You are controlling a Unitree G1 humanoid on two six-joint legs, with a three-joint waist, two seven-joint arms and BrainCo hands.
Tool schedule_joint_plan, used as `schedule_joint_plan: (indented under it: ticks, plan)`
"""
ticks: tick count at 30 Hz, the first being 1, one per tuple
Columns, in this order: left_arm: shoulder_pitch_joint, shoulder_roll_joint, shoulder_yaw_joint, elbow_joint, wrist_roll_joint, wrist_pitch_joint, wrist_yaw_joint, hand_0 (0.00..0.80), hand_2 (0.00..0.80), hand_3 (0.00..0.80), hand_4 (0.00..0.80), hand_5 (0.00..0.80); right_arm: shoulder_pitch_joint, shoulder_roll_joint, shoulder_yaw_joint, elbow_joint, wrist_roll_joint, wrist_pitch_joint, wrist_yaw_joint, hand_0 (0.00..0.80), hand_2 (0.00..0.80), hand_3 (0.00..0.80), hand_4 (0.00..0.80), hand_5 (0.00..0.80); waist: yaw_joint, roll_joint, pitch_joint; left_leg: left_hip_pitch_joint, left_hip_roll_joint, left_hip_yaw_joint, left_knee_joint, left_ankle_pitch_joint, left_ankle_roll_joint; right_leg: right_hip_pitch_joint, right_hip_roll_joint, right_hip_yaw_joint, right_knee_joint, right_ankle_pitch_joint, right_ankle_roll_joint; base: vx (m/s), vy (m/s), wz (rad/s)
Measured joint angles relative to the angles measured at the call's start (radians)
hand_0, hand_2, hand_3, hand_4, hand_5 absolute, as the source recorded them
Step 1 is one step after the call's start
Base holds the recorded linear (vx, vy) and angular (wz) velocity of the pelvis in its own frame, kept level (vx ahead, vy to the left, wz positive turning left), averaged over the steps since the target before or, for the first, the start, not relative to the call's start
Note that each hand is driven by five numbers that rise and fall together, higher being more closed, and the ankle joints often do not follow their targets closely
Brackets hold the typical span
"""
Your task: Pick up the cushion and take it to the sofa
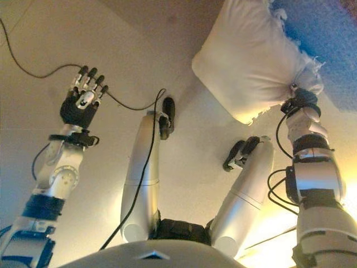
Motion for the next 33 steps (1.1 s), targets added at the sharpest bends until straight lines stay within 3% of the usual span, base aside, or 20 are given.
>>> schedule_joint_plan:
  ticks: [13, 19, 26, 33]
  plan:
    - [0.015, 0.002, 0.02, -0.006, -0.024, 0.018, -0.022, 0.0, 0.0, 0.0, 0.0, 0.0, 0.006, 0.002, -0.002, -0.004, 0.04, -0.008, 0.053, 0.8, 0.8, 0.8, 0.8, 0.8, 0.001, 0.004, 0.002, -0.016, -0.003, -0.001, 0.048, -0.019, 0.005, -0.002, -0.006, 0.006, 0.03, -0.021, 0.012, 0.001, 0.023, 0.01]
    - [0.032, -0.019, 0.021, -0.007, -0.033, 0.017, -0.029, 0.0, 0.0, 0.0, 0.0, 0.0, 0.13, 0.065, -0.004, -0.185, -0.014, -0.111, 0.023, 0.8, 0.8, 0.8, 0.8, 0.8, -0.006, 0.003, 0.002, 0.005, 0.004, 0.002, -0.018, -0.01, 0.009, 0.013, 0.007, -0.004, -0.039, -0.002, 0.005, -0.058, 0.101, -0.02]
    - [-0.008, -0.075, -0.018, -0.008, -0.031, -0.033, 0.033, 0.0, 0.0, 0.0, 0.0, 0.0, 0.233, 0.177, 0.088, -0.395, -0.17, -0.139, -0.111, 0.8, 0.8, 0.8, 0.8, 0.8, -0.05, -0.003, 0.004, 0.126, 0.033, 0.026, -0.185, 0.017, 0.017, 0.132, 0.059, -0.02, -0.275, 0.097, 0.046, -0.087, 0.142, -0.21]
    - [-0.031, -0.118, -0.039, 0.006, -0.005, -0.065, 0.101, 0.0, 0.0, 0.0, 0.0, 0.0, 0.277, 0.203, 0.197, -0.496, -0.415, -0.123, -0.197, 0.8, 0.8, 0.8, 0.8, 0.8, -0.075, -0.021, 0.001, 0.4, 0.015, 0.061, -0.514, 0.114, 0.031, 0.366, 0.09, -0.026, -0.626, 0.26, 0.079, -0.058, 0.138, -0.18]
